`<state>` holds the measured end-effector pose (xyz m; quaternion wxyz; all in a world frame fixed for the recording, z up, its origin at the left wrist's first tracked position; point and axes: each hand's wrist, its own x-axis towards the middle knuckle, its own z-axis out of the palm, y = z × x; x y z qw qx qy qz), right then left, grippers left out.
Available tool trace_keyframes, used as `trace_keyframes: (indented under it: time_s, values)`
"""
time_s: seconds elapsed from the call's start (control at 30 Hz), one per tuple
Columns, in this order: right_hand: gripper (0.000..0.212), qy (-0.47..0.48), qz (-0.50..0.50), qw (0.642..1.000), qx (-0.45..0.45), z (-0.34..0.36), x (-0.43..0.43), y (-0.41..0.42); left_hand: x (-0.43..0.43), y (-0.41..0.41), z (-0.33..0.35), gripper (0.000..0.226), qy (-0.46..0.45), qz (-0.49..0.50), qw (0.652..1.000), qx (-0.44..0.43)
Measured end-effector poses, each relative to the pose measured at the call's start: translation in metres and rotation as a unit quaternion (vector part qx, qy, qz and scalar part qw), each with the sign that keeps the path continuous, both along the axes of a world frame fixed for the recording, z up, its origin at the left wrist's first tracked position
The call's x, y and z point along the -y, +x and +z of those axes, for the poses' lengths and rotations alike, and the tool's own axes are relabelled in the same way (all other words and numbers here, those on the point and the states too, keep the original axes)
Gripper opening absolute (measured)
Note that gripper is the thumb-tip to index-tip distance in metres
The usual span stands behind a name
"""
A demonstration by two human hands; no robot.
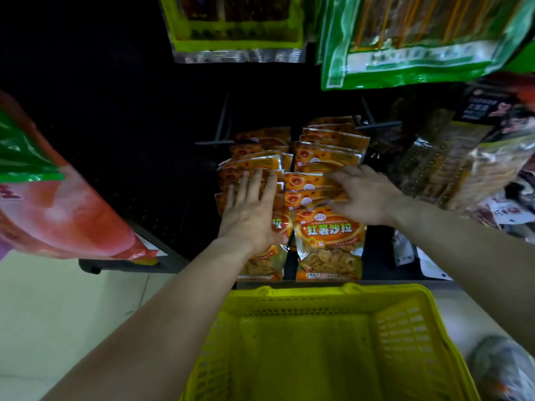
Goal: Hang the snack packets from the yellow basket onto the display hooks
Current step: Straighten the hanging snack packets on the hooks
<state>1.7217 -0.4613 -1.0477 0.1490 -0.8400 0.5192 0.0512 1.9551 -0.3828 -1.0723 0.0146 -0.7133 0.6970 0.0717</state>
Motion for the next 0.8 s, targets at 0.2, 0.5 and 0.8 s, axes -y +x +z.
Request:
trace_keyframes:
  time_s: [0.2, 0.5, 0.8]
  values:
    - [0.115, -0.057, -0.021, 0.998, -0.027, -0.03, -0.016, 0.005, 0.023, -0.041, -0.008, 0.132, -0.023, -0.02, 0.999, -0.025]
    - [0.047, -0.143, -0.094, 0.985, 0.032, -0.061, -0.007, -0.009, 0.053, -0.068, -0.022, 0.092, -0.052, -0.092, 0.993, -0.051]
    - [0.108, -0.15, -0.017, 0.988, 0.015, -0.051, 0.001, -0.01, 0.075, -0.054, -0.011, 0.12, 0.003, -0.063, 0.996, -0.062]
